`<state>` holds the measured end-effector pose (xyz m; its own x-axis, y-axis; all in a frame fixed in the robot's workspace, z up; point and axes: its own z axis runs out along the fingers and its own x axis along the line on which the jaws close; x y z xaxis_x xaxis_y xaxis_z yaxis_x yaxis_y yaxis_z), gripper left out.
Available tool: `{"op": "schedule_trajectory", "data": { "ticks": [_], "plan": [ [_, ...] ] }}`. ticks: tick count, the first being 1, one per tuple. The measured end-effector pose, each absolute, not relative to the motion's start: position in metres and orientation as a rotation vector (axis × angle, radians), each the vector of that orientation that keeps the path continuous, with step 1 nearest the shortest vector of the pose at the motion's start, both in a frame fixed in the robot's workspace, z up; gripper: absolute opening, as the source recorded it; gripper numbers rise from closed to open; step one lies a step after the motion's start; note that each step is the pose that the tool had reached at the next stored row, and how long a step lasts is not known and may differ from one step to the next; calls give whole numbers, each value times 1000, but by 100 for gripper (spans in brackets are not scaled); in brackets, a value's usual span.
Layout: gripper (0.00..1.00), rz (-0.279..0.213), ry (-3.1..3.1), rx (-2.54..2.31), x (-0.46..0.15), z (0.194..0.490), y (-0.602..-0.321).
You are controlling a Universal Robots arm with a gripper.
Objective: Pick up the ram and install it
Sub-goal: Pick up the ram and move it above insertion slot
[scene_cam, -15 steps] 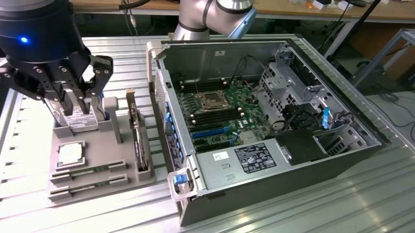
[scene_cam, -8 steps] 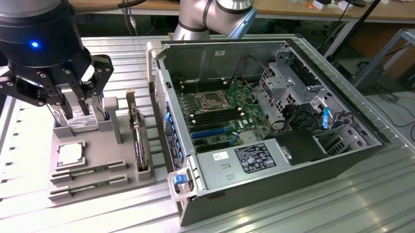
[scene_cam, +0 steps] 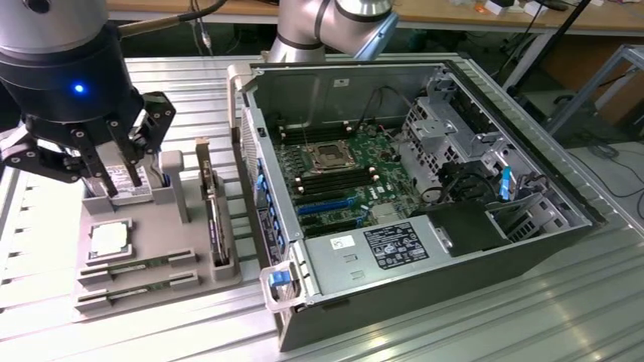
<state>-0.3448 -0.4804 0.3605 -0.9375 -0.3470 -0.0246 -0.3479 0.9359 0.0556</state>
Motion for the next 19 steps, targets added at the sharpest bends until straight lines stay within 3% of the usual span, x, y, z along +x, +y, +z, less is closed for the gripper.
{"op": "schedule_trajectory", "data": {
  "ticks": [19],
  "plan": [
    [30,99,2880,-1259,-345,313,-486]
  ]
}}
